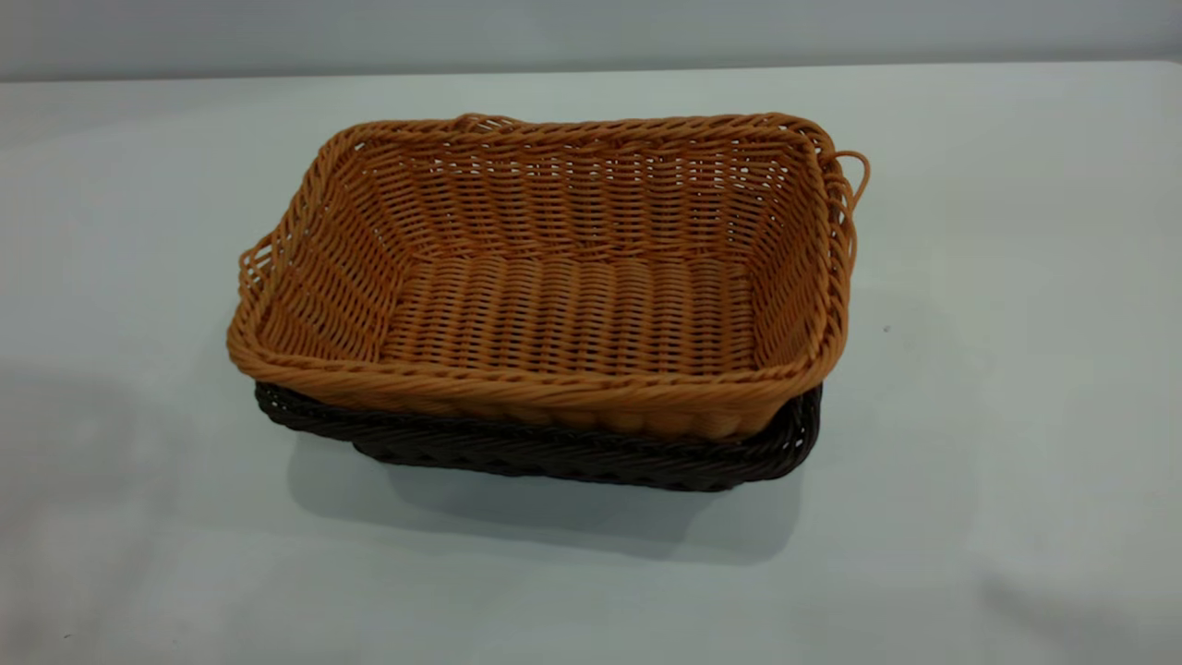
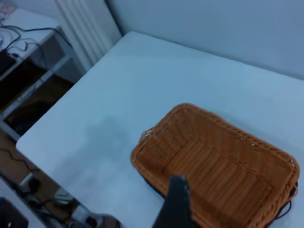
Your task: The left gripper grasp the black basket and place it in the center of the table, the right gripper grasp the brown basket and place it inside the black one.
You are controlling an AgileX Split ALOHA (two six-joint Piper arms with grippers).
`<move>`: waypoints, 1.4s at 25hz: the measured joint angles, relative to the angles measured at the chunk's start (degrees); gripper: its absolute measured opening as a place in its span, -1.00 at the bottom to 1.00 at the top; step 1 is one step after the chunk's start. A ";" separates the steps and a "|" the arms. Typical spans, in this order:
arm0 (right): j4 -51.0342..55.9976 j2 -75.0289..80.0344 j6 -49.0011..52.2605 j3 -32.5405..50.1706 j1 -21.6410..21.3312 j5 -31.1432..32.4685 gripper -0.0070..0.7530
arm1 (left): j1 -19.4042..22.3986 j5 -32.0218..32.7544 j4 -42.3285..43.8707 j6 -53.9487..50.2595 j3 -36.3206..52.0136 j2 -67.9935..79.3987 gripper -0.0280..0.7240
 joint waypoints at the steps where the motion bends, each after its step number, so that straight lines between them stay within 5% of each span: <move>1: -0.06 -1.84 0.00 0.74 0.00 0.56 0.58 | 0.00 2.28 0.00 -0.36 0.00 -0.84 0.62; 7: -0.33 -11.19 0.10 7.83 0.00 1.37 0.58 | 0.00 2.80 -1.30 -2.40 2.14 -6.22 0.62; 15: -1.91 -24.29 1.41 21.56 0.00 1.70 0.58 | 0.00 2.80 -6.70 -2.73 23.36 -26.24 0.62; 28: -28.99 -37.35 16.83 32.69 0.00 1.94 0.58 | 0.00 2.80 -6.90 -2.79 49.47 -57.86 0.62; 35: -30.86 -42.37 17.90 36.32 0.06 2.13 0.58 | 0.00 2.58 -6.90 -2.79 55.17 -64.28 0.62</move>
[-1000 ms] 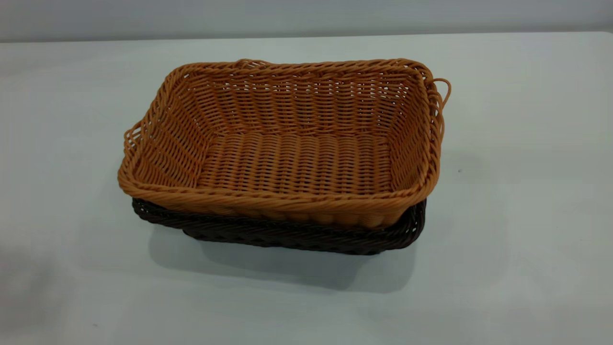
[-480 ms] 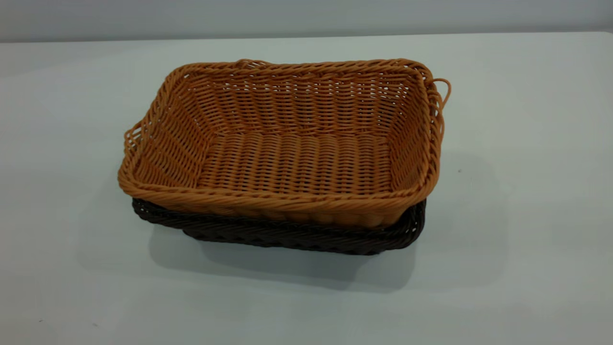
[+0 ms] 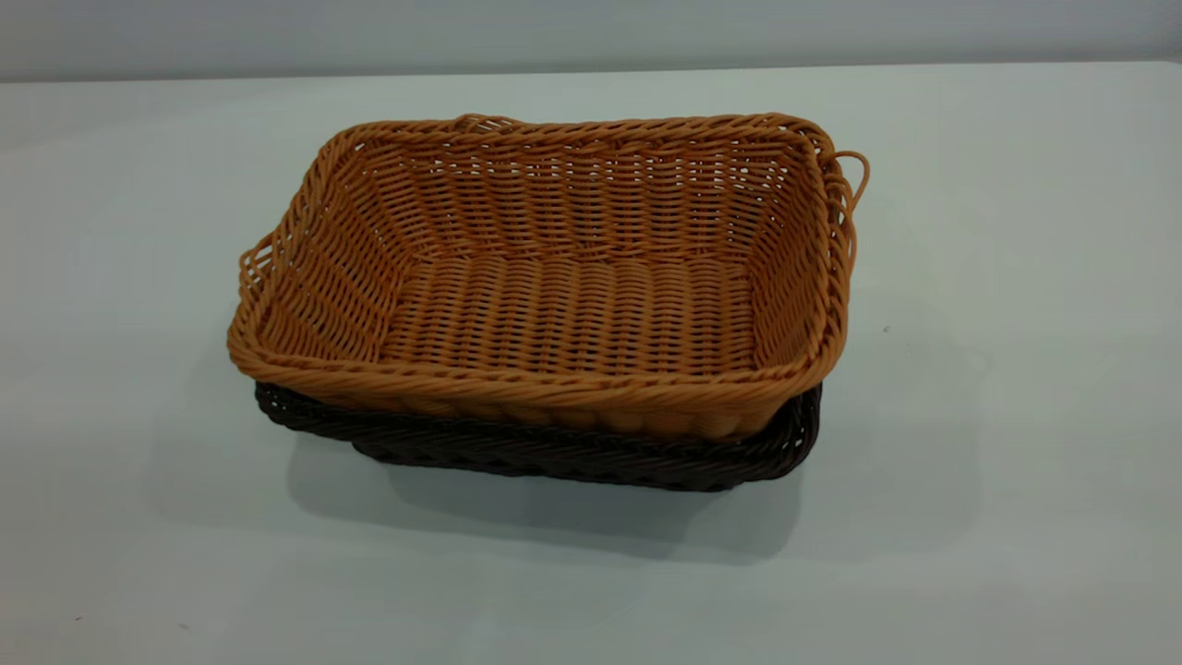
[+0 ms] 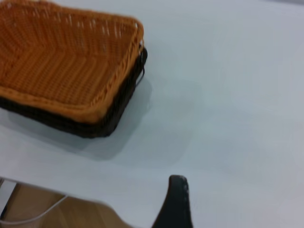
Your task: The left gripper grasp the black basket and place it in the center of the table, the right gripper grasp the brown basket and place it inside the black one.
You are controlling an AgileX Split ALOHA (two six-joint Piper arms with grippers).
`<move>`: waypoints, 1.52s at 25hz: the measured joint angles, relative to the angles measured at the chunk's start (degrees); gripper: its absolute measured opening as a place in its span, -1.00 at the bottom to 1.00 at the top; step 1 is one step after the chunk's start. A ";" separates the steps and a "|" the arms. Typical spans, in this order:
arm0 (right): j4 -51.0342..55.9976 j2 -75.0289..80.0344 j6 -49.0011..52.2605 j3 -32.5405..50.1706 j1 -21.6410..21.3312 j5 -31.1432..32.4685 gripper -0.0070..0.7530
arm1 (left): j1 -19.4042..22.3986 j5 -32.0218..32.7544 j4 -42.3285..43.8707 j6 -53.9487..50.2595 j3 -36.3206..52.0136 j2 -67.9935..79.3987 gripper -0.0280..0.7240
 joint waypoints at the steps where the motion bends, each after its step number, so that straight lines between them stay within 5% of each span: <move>1: -0.05 -0.69 0.00 0.79 0.00 -0.07 0.58 | 0.00 -0.06 0.00 0.00 0.57 -0.58 0.62; 29: 0.92 -3.76 0.01 1.80 0.00 -0.87 0.58 | 0.00 -2.55 -0.02 2.59 5.80 -1.44 0.62; 38: 0.92 -3.76 0.05 1.80 0.00 -0.89 0.58 | 5.46 -2.59 3.77 1.31 5.80 -8.26 0.62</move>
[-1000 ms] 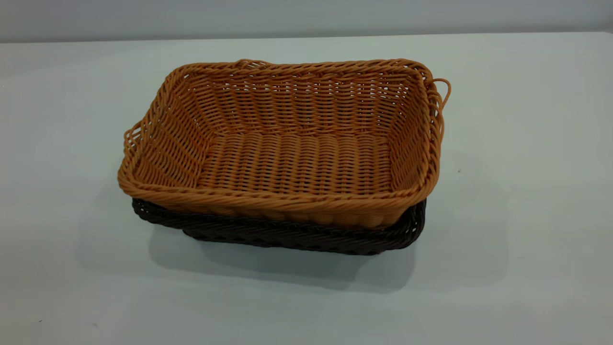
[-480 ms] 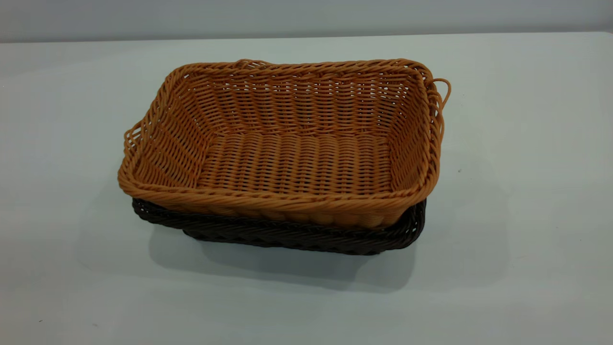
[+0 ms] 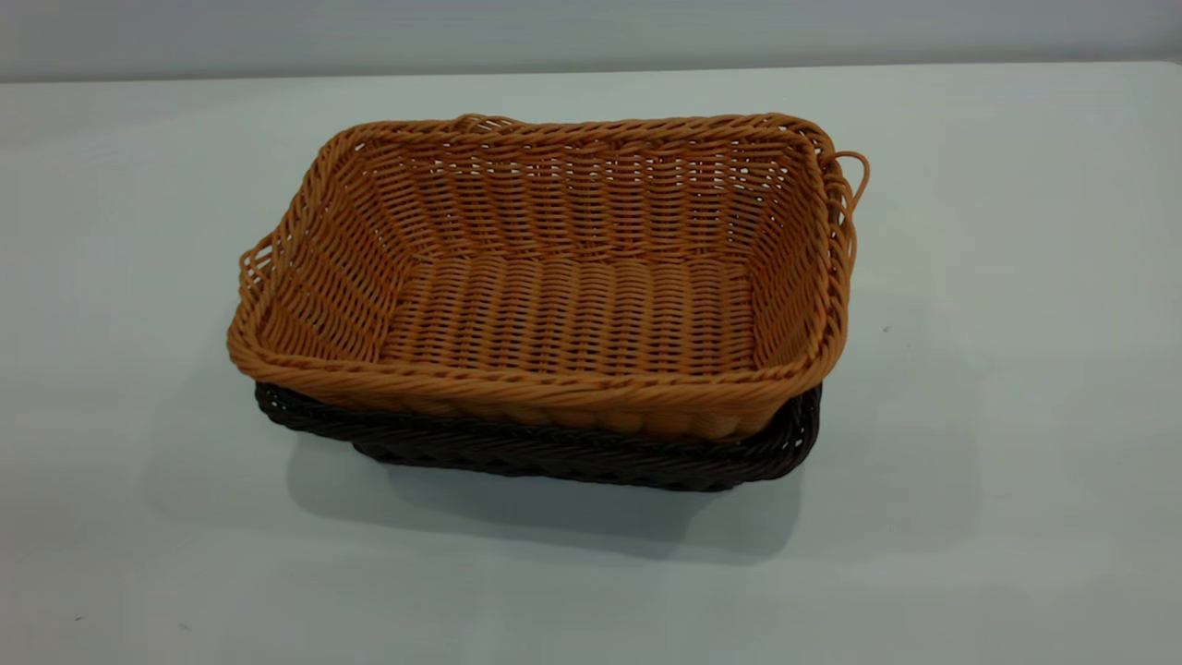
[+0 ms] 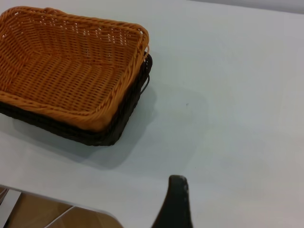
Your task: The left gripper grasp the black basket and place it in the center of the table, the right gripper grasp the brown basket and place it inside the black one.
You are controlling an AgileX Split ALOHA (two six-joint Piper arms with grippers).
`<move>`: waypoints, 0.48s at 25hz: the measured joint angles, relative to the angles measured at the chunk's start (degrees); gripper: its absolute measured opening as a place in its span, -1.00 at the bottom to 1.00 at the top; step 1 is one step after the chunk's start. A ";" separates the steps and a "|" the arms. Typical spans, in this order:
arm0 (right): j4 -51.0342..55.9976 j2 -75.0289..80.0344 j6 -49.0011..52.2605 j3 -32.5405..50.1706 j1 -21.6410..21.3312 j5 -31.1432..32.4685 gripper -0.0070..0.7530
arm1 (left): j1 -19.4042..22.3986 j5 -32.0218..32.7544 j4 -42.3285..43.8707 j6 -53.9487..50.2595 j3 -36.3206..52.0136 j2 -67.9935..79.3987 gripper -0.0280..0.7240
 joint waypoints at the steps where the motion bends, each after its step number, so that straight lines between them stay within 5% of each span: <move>1: 0.00 0.00 0.00 0.00 0.00 0.00 0.58 | 0.00 0.00 1.26 -1.41 0.00 -0.68 0.62; 12: 0.00 0.00 0.00 0.00 0.00 -0.05 0.58 | 0.00 0.00 4.19 -6.17 0.02 -1.09 0.62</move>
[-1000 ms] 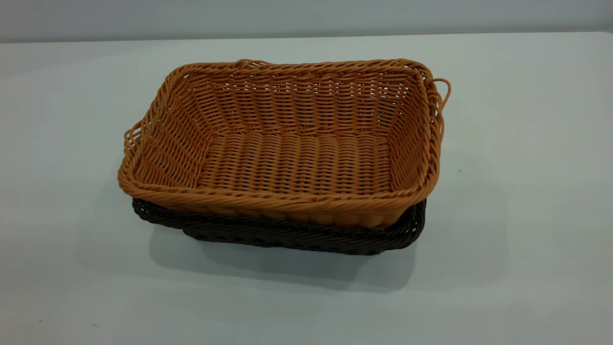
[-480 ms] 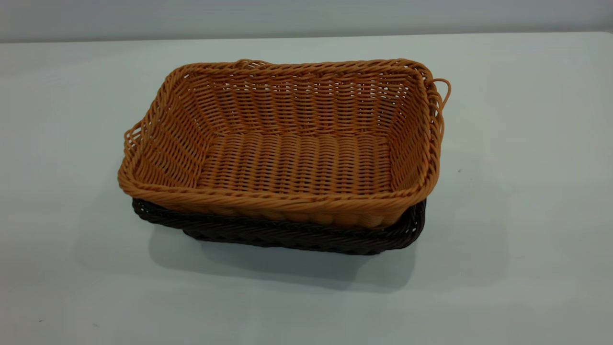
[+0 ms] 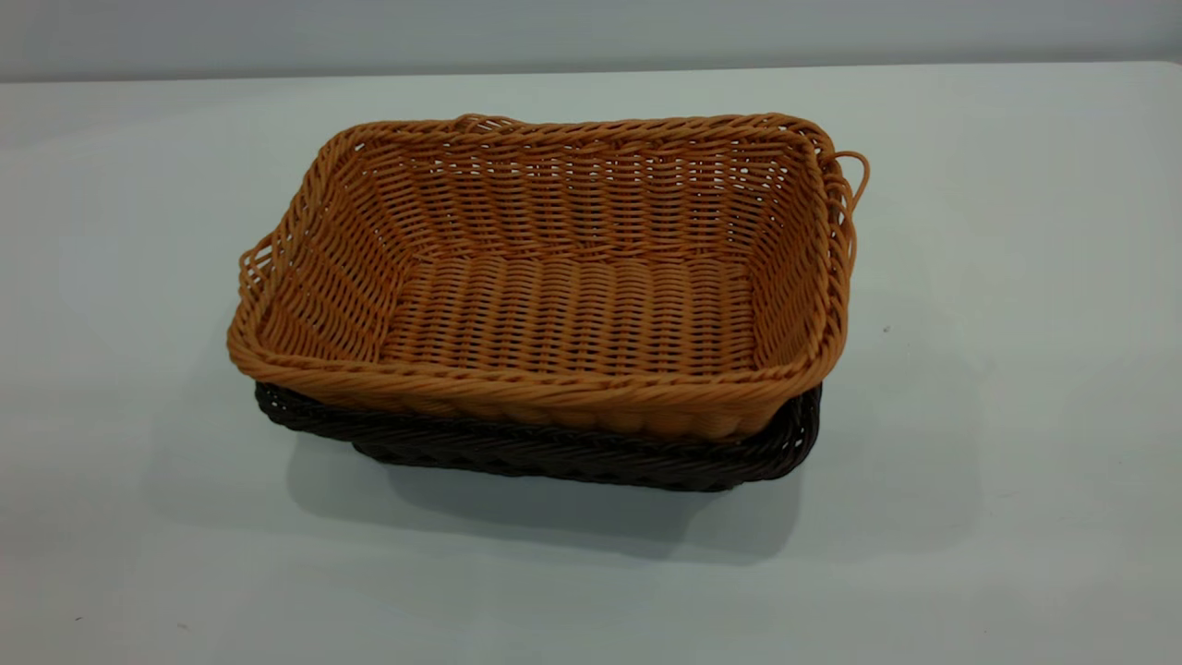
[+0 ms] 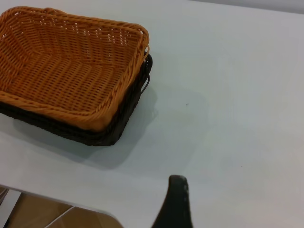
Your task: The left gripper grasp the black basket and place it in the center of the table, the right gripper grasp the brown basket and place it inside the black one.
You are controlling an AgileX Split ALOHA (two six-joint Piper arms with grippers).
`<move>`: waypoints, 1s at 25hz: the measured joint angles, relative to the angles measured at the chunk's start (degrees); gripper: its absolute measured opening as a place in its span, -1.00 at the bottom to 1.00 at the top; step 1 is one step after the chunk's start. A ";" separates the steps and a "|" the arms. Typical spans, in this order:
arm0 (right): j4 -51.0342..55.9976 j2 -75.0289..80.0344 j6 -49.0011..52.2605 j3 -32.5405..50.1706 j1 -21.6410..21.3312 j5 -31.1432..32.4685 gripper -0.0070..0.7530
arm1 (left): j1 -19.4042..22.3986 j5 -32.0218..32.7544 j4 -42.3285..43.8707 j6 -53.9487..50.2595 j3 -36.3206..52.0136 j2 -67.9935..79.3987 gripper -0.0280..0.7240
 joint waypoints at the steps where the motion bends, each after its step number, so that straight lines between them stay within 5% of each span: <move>1: 0.00 0.00 0.00 0.00 0.00 0.00 0.58 | 0.00 0.00 0.00 0.00 0.00 0.00 0.62; 14: -0.65 0.00 0.56 0.00 -2.16 0.00 0.58 | 0.00 0.00 0.01 0.00 0.00 0.00 0.62; 25: -9.26 0.00 13.02 0.05 -3.40 -0.22 0.58 | 0.00 0.00 0.01 0.00 0.00 0.00 0.62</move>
